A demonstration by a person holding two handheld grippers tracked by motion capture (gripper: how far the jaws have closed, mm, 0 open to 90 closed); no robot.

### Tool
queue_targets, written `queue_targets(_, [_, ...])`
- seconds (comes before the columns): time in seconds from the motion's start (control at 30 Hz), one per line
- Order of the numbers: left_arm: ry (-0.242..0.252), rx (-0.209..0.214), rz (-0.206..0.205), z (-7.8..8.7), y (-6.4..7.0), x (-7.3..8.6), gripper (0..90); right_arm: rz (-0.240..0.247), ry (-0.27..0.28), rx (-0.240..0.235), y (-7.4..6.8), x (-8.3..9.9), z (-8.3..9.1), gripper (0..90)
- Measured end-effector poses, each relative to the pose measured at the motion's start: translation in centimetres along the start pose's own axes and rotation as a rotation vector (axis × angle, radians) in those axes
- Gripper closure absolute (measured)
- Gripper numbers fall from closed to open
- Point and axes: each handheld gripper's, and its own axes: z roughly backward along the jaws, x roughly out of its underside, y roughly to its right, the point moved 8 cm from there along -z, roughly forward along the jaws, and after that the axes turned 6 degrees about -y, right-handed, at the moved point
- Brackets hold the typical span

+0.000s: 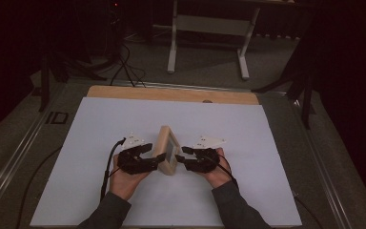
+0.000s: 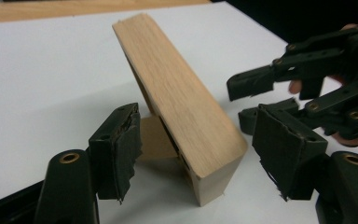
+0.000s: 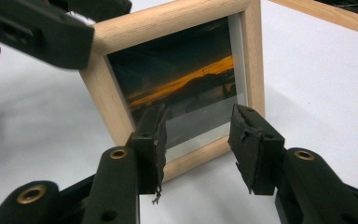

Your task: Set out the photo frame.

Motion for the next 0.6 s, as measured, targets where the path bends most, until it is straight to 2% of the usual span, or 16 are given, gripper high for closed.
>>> queue_targets(0.17, [-0.023,-0.008,0.005,-0.6,-0.1,0.4,33.0,-0.002,0.003,0.007,0.2,0.0,0.1,54.5])
queue_targets(0.37, [-0.048,-0.004,0.032,-1.8,0.0,1.1,35.0,-0.007,0.015,0.017,0.3,-0.2,0.4,53.2])
queue_targets(0.6, [-0.048,-0.003,0.033,-2.3,0.2,1.3,38.6,-0.004,0.025,0.021,0.3,-0.5,0.8,52.3])
